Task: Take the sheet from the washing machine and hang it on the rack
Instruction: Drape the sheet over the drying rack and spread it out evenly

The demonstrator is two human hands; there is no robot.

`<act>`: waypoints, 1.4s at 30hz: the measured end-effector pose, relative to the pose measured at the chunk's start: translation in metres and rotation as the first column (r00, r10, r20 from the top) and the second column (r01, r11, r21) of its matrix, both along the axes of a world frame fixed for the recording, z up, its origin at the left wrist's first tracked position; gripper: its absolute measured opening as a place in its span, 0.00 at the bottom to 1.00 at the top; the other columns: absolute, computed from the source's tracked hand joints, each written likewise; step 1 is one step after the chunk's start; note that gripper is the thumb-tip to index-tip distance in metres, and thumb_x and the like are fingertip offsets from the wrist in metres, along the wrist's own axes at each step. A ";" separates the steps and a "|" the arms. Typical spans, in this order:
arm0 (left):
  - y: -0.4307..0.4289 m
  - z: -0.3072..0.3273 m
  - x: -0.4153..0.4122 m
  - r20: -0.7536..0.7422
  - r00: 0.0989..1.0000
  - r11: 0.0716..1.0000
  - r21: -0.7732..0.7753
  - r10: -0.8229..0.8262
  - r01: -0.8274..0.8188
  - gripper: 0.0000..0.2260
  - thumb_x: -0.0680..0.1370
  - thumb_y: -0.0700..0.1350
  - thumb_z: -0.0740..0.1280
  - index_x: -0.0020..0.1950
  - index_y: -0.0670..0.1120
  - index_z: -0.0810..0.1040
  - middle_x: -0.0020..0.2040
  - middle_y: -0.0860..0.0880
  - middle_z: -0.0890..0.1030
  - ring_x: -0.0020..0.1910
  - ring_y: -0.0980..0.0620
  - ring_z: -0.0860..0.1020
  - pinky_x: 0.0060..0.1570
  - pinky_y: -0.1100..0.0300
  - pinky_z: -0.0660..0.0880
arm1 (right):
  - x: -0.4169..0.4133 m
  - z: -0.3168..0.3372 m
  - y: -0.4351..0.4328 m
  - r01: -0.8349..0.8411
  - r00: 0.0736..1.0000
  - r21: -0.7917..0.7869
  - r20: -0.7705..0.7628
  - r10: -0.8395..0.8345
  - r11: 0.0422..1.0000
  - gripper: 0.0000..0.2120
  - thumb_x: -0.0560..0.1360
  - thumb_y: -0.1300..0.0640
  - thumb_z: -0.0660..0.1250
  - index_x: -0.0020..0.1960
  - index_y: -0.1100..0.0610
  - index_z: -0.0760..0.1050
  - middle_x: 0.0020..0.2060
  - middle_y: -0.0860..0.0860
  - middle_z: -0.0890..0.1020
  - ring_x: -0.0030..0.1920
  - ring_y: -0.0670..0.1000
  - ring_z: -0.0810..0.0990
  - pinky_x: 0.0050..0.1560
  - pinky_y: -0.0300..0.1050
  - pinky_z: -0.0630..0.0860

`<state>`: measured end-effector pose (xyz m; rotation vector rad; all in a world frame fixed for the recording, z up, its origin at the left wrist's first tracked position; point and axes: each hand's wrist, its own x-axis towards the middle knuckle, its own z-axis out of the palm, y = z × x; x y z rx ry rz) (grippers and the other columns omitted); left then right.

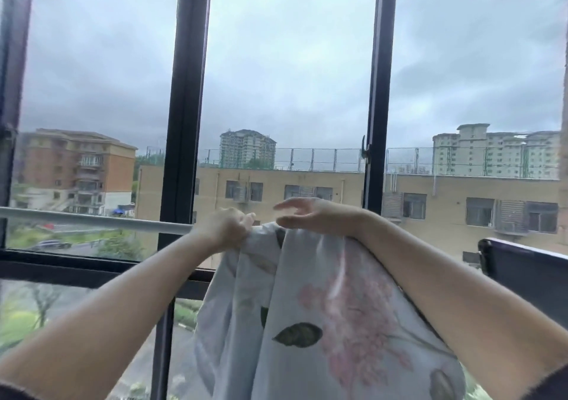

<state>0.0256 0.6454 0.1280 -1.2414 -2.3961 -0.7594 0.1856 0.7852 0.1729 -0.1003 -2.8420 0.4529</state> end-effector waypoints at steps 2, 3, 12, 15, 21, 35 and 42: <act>-0.022 -0.009 -0.008 -0.072 0.997 0.999 0.041 -0.010 0.013 0.22 0.83 0.51 0.51 0.31 0.46 0.70 0.33 0.48 0.74 0.35 0.47 0.74 0.35 0.55 0.67 | -0.016 -0.012 -0.008 0.062 0.998 0.180 -0.031 -0.057 0.982 0.19 0.76 0.41 0.63 0.65 0.41 0.71 0.61 0.46 0.77 0.60 0.48 0.76 0.62 0.47 0.72; -0.030 -0.012 -0.013 -0.088 0.996 0.999 0.035 -0.026 0.029 0.22 0.83 0.51 0.51 0.31 0.47 0.68 0.31 0.49 0.73 0.34 0.48 0.73 0.35 0.55 0.66 | -0.022 -0.018 -0.011 0.095 0.992 0.242 -0.101 -0.072 0.966 0.14 0.75 0.42 0.64 0.60 0.41 0.74 0.57 0.46 0.79 0.56 0.49 0.77 0.60 0.49 0.74; -0.042 -0.018 -0.022 -0.316 0.910 0.962 -0.145 -0.268 0.233 0.16 0.80 0.60 0.57 0.64 0.57 0.72 0.53 0.53 0.82 0.49 0.51 0.79 0.39 0.57 0.72 | -0.020 -0.023 -0.014 0.125 0.912 0.017 -0.396 -0.108 0.992 0.09 0.73 0.66 0.68 0.39 0.54 0.80 0.34 0.41 0.79 0.37 0.39 0.76 0.43 0.29 0.72; -0.039 -0.021 -0.024 -0.334 0.893 0.947 -0.002 -0.303 0.321 0.12 0.80 0.55 0.59 0.56 0.54 0.80 0.47 0.52 0.84 0.44 0.50 0.81 0.39 0.55 0.77 | -0.014 -0.025 -0.012 0.106 0.861 -0.136 -0.482 -0.159 0.985 0.17 0.72 0.69 0.67 0.34 0.48 0.79 0.32 0.42 0.81 0.37 0.43 0.78 0.43 0.31 0.74; -0.024 -0.016 -0.034 -0.362 0.906 0.939 0.176 -0.219 0.297 0.15 0.78 0.39 0.62 0.31 0.50 0.70 0.29 0.50 0.76 0.29 0.50 0.76 0.30 0.54 0.73 | -0.008 -0.022 0.005 0.084 0.785 -0.391 -0.540 -0.303 0.917 0.21 0.72 0.72 0.64 0.32 0.50 0.81 0.31 0.44 0.82 0.38 0.45 0.79 0.45 0.39 0.77; -0.030 -0.025 -0.038 -0.547 0.793 0.941 0.026 -0.269 0.337 0.18 0.77 0.59 0.54 0.48 0.47 0.74 0.39 0.51 0.80 0.34 0.48 0.78 0.33 0.58 0.71 | -0.024 -0.034 -0.030 0.229 0.947 0.157 -0.266 -0.182 0.961 0.10 0.75 0.50 0.67 0.36 0.39 0.71 0.30 0.37 0.75 0.34 0.42 0.72 0.40 0.45 0.71; -0.026 -0.043 -0.046 -0.855 0.506 0.941 0.072 -0.112 0.331 0.06 0.72 0.44 0.72 0.47 0.46 0.79 0.32 0.50 0.78 0.25 0.50 0.78 0.22 0.60 0.73 | -0.035 -0.043 -0.007 0.220 0.807 -0.028 -0.557 -0.198 0.975 0.17 0.73 0.65 0.64 0.28 0.57 0.65 0.23 0.43 0.65 0.28 0.42 0.63 0.33 0.45 0.63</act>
